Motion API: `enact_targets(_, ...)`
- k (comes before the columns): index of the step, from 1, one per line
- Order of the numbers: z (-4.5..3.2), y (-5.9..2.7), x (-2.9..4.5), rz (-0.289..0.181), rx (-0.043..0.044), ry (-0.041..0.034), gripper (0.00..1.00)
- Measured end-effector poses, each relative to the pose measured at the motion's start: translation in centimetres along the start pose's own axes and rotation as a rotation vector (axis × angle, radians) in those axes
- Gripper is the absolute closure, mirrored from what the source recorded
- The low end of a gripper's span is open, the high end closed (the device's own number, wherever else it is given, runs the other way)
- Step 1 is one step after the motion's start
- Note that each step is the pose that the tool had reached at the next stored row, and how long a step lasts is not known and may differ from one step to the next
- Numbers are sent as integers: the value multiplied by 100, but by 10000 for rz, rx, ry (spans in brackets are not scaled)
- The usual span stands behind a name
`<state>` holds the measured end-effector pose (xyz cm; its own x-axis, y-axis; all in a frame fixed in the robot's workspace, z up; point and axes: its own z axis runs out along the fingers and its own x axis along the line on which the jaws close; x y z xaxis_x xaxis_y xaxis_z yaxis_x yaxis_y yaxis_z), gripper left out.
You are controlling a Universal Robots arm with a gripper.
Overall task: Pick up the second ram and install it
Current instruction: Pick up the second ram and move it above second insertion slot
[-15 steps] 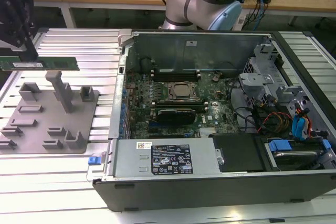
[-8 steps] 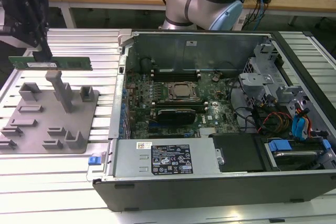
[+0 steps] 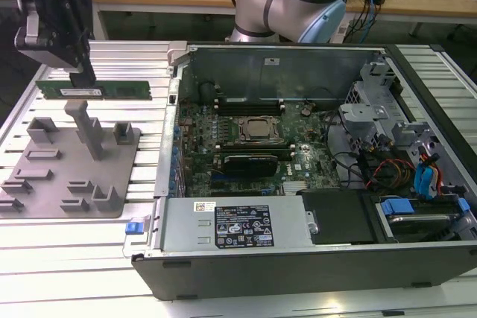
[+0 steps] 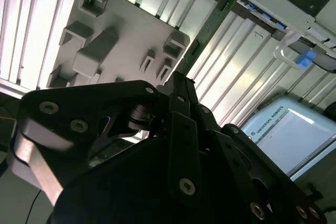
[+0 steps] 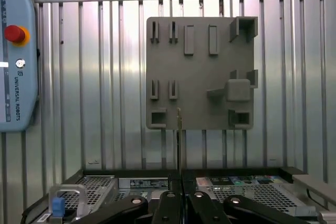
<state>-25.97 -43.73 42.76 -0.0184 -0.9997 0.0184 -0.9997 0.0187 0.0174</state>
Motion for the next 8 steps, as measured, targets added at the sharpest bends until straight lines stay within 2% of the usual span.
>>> enact_targets(4, -1, -112, -2, 1, 0, -1, 91)
enact_targets(8, -5, -289, -6, 1, 0, -1, 91)
